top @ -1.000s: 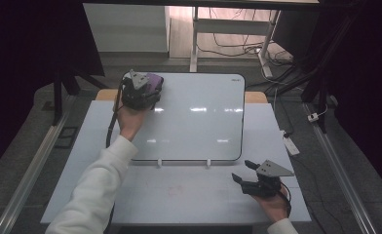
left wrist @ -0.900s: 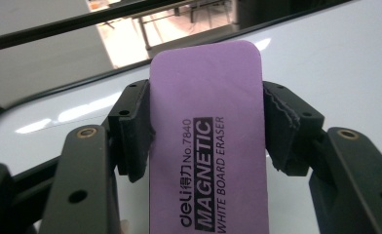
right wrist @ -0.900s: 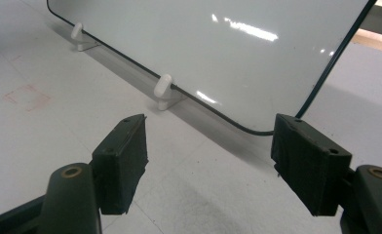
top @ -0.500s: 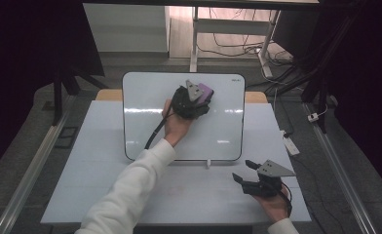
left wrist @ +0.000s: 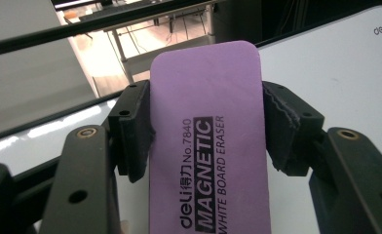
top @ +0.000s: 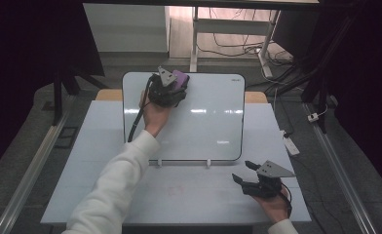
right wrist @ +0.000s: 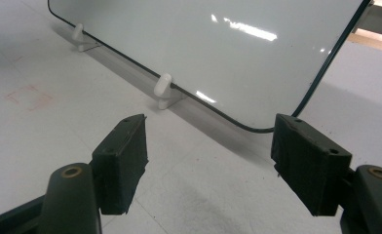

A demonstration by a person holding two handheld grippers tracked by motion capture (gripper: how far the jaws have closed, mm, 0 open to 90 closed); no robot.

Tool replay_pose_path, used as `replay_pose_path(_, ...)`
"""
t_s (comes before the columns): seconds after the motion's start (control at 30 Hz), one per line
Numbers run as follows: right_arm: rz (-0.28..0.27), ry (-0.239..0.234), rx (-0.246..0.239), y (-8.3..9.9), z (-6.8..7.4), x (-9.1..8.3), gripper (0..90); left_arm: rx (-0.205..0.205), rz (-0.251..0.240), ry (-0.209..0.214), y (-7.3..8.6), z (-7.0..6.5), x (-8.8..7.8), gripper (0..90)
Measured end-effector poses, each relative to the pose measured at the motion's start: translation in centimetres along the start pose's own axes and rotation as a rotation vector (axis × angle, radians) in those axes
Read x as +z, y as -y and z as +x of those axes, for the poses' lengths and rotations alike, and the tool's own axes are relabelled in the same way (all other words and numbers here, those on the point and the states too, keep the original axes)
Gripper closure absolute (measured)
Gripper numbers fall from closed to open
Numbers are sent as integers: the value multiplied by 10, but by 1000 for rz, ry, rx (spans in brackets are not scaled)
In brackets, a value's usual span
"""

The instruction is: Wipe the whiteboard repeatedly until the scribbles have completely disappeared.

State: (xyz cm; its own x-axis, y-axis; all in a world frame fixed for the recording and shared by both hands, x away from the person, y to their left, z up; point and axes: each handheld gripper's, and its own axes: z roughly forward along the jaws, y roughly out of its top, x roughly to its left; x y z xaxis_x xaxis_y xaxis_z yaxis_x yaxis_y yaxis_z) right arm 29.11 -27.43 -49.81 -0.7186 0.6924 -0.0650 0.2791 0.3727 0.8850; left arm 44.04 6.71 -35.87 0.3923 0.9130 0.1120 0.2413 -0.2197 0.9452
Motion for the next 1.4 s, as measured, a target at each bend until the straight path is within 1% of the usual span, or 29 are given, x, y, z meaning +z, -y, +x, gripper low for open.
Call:
replay_pose_path(0.07, -1, 2, 1, 0, 0, 0, 287, 3, -3, 30, -4, -11, 6, 404)
replay_pose_path(0.13, -4, 2, 4, 0, 0, -1, 287, 22, 2, 62, -8, -25, 13, 404)
replay_pose_path(0.23, -6, 4, 5, 0, 0, -2, 287, 41, 8, 123, -12, -47, 23, 404)
replay_pose_path(0.33, -9, 7, 7, 1, -1, -3, 287, 61, 21, 187, -13, -67, 30, 404)
replay_pose_path(0.4, -9, 9, 9, 1, -1, -4, 287, 87, 32, 206, -11, -76, 33, 404)
replay_pose_path(0.47, -10, 12, 10, 2, -2, -5, 287, 98, 43, 223, -10, -80, 34, 404)
replay_pose_path(0.57, -8, 12, 10, 2, -2, -5, 287, 93, 56, 248, -9, -79, 32, 404)
replay_pose_path(0.63, -6, 11, 8, 2, -1, -4, 287, 91, 54, 241, -8, -74, 30, 404)
replay_pose_path(0.7, -4, 11, 5, 2, -1, -4, 287, 77, 50, 238, -5, -67, 24, 404)
replay_pose_path(0.77, -4, 11, 6, 2, -1, -3, 287, 59, 40, 253, -2, -58, 16, 405)
replay_pose_path(0.83, -4, 11, 8, 2, -1, -3, 287, 61, 34, 262, 1, -50, 6, 404)
replay_pose_path(0.87, -5, 11, 8, 1, -1, -3, 287, 58, 36, 276, 4, -46, 1, 404)
replay_pose_path(1.0, -6, 11, 6, 0, 1, -2, 287, 34, 33, 322, 18, -31, -22, 404)
replay_pose_path(1.07, -6, 7, 5, -1, 2, -1, 287, 25, 32, 334, 27, -26, -33, 404)
replay_pose_path(1.13, -3, 2, 1, -2, 4, 1, 287, 17, 35, 357, 35, -21, -42, 403)
replay_pose_path(1.23, -3, -9, -2, -3, 6, 4, 287, 6, 39, 397, 48, -18, -56, 403)
replay_pose_path(1.3, -3, -14, -7, -4, 8, 5, 287, 3, 38, 415, 56, -16, -65, 403)
replay_pose_path(1.4, -5, -18, -9, -5, 9, 5, 287, 6, 44, 428, 67, -15, -77, 403)
